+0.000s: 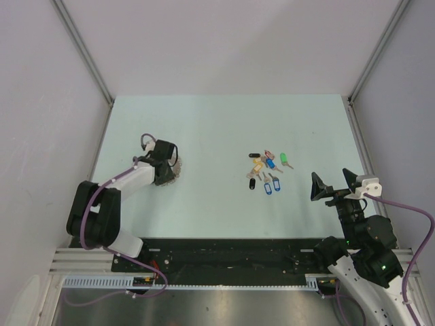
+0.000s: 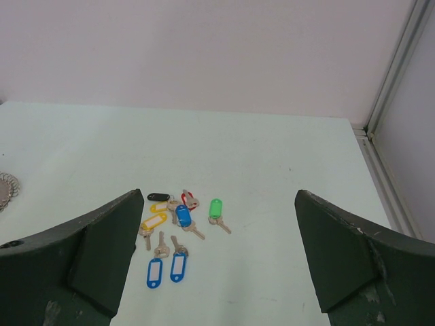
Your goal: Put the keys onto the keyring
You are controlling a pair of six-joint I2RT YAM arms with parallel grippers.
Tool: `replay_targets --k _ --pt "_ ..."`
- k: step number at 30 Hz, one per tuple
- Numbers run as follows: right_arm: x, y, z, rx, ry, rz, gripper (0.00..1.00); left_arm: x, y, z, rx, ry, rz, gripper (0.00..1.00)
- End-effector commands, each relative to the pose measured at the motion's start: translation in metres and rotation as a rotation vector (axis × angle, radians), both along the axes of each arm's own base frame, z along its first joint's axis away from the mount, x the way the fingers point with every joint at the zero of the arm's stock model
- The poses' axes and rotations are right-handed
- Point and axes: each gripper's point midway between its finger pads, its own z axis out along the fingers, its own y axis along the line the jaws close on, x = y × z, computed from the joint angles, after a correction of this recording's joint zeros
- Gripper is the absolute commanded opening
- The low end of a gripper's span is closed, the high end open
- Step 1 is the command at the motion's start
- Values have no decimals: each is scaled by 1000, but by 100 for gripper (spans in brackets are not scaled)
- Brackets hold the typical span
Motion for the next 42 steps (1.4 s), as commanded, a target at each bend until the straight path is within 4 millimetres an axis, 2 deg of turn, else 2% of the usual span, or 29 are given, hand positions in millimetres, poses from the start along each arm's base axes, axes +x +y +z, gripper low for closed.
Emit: replay_targets --k 1,13,22,24,34,42 --pt "-5 -1 14 8 -47 8 100 0 -7 -1 -12 -6 24 29" --pt "-5 -1 14 9 -48 9 100 -3 -17 -6 8 15 13 28" --pt "-5 -1 14 7 -48 10 100 -2 -16 -7 36 21 9 27" --pt "-5 -1 14 8 -48 9 100 -1 -15 -8 45 23 9 24" --pt "-5 -1 14 8 -48 9 100 8 -12 7 81 1 2 22" --pt "-5 -1 14 7 -47 9 100 12 -11 7 104 10 -6 22"
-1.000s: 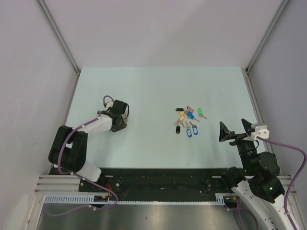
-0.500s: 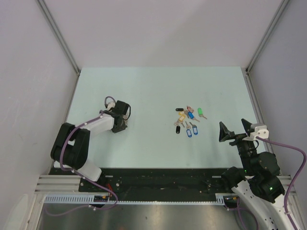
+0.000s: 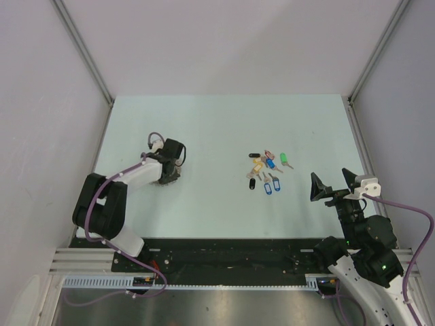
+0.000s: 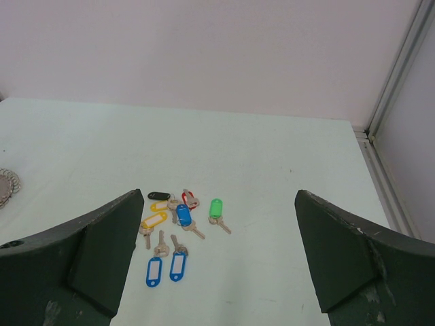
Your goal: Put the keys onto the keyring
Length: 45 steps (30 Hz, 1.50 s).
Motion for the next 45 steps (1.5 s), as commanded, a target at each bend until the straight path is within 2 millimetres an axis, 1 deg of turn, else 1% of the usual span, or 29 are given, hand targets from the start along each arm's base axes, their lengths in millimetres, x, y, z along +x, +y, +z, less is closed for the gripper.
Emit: replay_targets --k 1,6,16,34,35,36,37,39,40,42,45 --pt "-4 -3 15 23 -47 -2 100 15 -1 15 28 -41 8 22" --pt "-4 -3 14 22 -46 -1 100 17 -1 14 34 -39 1 21" --pt "-4 -3 14 21 -45 -1 100 12 0 8 44 -9 -3 20" --pt "-4 -2 13 19 -44 2 100 8 1 2 50 13 -14 20" --pt "-4 -2 14 19 -45 4 100 8 1 3 48 10 -14 19" --pt "-4 -2 14 20 -46 4 100 8 0 2 47 12 -15 16" --pt "-4 -2 14 19 -45 5 100 8 1 2 48 13 -15 16" --pt "-5 -2 15 21 -48 5 100 8 0 4 46 8 -19 11" --pt "-4 -2 14 18 -44 5 100 8 1 4 48 11 -20 11" --pt "-5 -2 15 19 -48 5 100 7 1 6 45 5 -23 6" --pt "-5 -2 15 18 -48 5 100 6 1 9 46 -2 -34 2"
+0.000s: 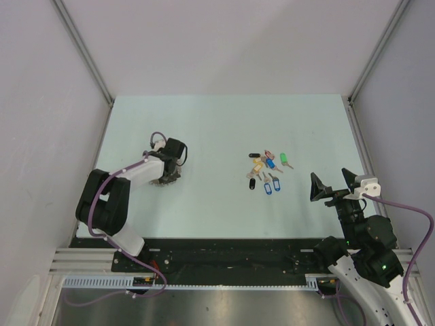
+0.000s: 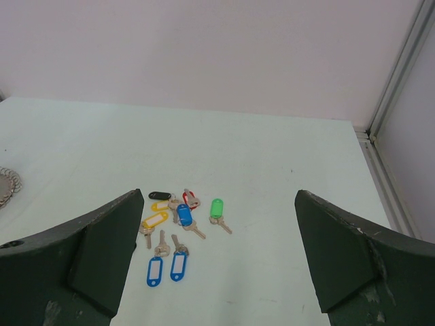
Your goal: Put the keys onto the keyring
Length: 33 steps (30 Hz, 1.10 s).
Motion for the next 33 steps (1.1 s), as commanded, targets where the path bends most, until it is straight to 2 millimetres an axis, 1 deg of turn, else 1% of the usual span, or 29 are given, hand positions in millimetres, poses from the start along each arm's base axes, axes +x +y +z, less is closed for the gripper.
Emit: replay_targets --k 1,3,6,7,9,10,13,14,15,16,17,20,21,22,23,24,25,26,27,28,29,30,31,32,33 --pt "-4 -3 15 18 -47 1 99 6 0 19 7 -58 -12 2" --pt "-5 -3 15 16 -50 2 100 6 0 23 6 -73 -25 0" --pt "-5 -1 15 9 -52 13 100 9 -1 35 1 -112 -66 0" --pt "-5 0 15 6 -52 17 100 10 -2 42 -6 -134 -79 1" --pt "-5 2 15 1 -54 30 100 11 -1 47 3 -156 -110 0" --pt "-5 3 16 0 -55 36 100 12 -2 56 -6 -184 -127 1" --pt "-6 6 16 -4 -57 52 100 13 -8 65 -20 -221 -196 1" --pt "-7 9 16 -6 -61 66 100 15 -10 73 -33 -258 -215 0" --pt "-7 10 18 -6 -66 74 100 15 -11 78 -30 -271 -244 0" --pt "-8 13 18 -9 -68 91 100 15 -16 81 -49 -281 -272 0" --pt "-9 19 18 -17 -72 126 100 17 -19 93 -63 -325 -292 0" --pt "-13 32 21 -9 -66 201 100 19 -30 112 -93 -392 -377 0" --pt "-13 36 20 -8 -56 218 100 18 -33 125 -98 -432 -411 0" --pt "-11 42 18 -14 -35 242 100 18 -36 131 -108 -454 -434 0" --pt "-14 50 21 -15 -29 289 100 20 -44 139 -126 -485 -490 0" --pt "-14 56 19 -20 -14 315 100 19 -48 151 -139 -521 -519 1" --pt "-11 64 15 -29 15 342 100 20 -53 157 -149 -542 -551 1" --pt "-14 72 17 -22 22 392 100 19 -63 164 -167 -563 -625 1" --pt "-17 81 16 -24 38 440 100 18 -66 171 -172 -583 -654 1" --pt "-13 90 10 -29 76 470 100 18 -71 177 -180 -596 -685 1" --pt "-16 99 9 -21 94 522 100 18 -73 182 -169 -607 -721 1" --pt "-17 105 9 -1 118 548 100 15 -83 184 -198 -610 -779 1" --pt "-19 113 7 5 139 592 100 15 -86 191 -200 -625 -805 1" --pt "-14 121 0 8 183 611 100 14 -89 194 -194 -632 -841 1" --pt "-15 126 1 33 204 633 100 11 -96 197 -218 -639 -889 0"
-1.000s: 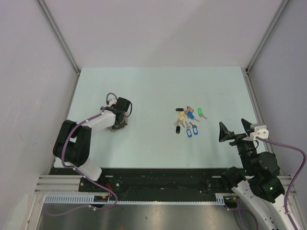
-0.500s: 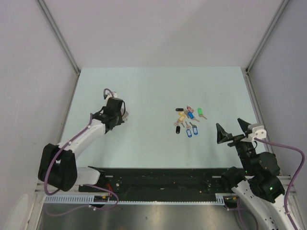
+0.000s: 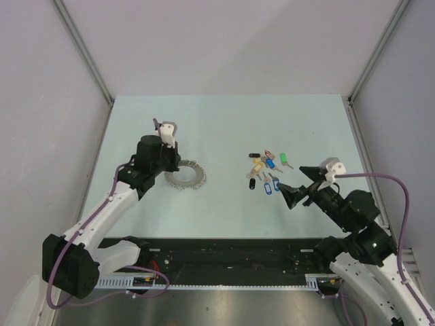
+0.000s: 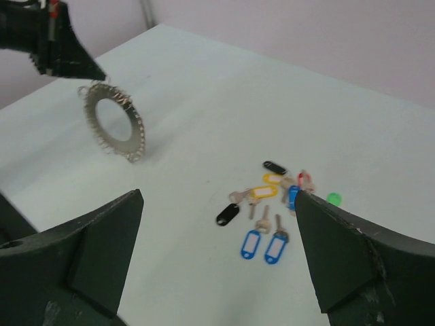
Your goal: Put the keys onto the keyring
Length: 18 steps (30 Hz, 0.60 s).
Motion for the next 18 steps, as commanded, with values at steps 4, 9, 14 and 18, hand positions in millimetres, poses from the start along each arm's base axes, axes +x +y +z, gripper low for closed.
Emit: replay_targets --k 4,9,14,18 --pt "-5 50 1 109 185 211 100 -6 -54 58 -40 -188 -382 0" --pt "8 70 -15 86 306 251 100 -22 -80 66 -48 -226 -550 0" --pt "14 89 -13 94 309 314 100 -39 -101 66 -90 -236 -659 2" --pt "24 105 -14 105 306 350 100 -48 -112 76 -153 -258 -702 2"
